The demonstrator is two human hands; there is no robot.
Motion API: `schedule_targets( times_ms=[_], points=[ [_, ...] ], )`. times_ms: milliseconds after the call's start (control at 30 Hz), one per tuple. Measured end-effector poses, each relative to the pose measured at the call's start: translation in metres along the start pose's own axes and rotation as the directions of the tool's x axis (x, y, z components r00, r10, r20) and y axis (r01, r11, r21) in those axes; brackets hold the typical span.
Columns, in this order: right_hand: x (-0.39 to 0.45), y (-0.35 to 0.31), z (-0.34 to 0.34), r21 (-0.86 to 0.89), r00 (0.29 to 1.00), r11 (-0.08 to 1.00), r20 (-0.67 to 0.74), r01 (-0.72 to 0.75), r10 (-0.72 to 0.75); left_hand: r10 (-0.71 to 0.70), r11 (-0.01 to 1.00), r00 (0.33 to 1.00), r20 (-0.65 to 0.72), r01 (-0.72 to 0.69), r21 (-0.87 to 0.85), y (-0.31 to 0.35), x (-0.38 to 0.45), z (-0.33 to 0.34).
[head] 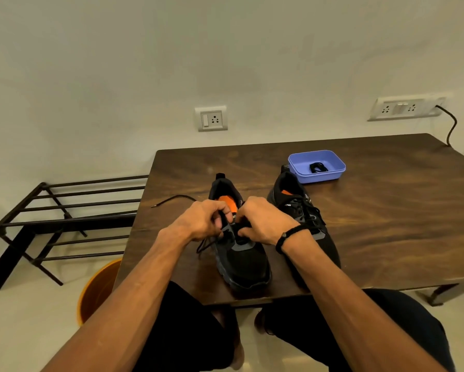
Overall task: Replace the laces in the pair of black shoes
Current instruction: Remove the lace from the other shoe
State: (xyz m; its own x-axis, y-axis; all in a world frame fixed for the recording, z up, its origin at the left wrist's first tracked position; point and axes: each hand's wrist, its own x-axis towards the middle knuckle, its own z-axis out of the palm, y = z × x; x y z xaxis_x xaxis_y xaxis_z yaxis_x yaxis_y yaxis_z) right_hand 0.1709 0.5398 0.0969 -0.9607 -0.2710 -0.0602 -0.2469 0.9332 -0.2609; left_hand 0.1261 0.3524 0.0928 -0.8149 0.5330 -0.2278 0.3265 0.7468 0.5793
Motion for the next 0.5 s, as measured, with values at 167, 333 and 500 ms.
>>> schedule_targets(
  times_ms=[167,333,500],
  points=[
    [0.004,-0.002,0.006,-0.037,0.991,0.998,-0.126,-0.045,0.04,-0.005,1.0,1.0,0.007,0.005,-0.009,0.0,0.0,0.0],
    [0.0,0.005,-0.005,0.585,0.861,0.796,-0.316,-0.154,0.398,-0.03,0.999,0.999,0.026,0.031,-0.029,0.001,0.0,-0.001],
    [0.0,-0.003,-0.011,0.98,0.791,-0.2,0.122,0.001,0.599,-0.031,0.999,0.999,0.04,0.031,-0.019,0.002,0.001,0.0]
  ],
)
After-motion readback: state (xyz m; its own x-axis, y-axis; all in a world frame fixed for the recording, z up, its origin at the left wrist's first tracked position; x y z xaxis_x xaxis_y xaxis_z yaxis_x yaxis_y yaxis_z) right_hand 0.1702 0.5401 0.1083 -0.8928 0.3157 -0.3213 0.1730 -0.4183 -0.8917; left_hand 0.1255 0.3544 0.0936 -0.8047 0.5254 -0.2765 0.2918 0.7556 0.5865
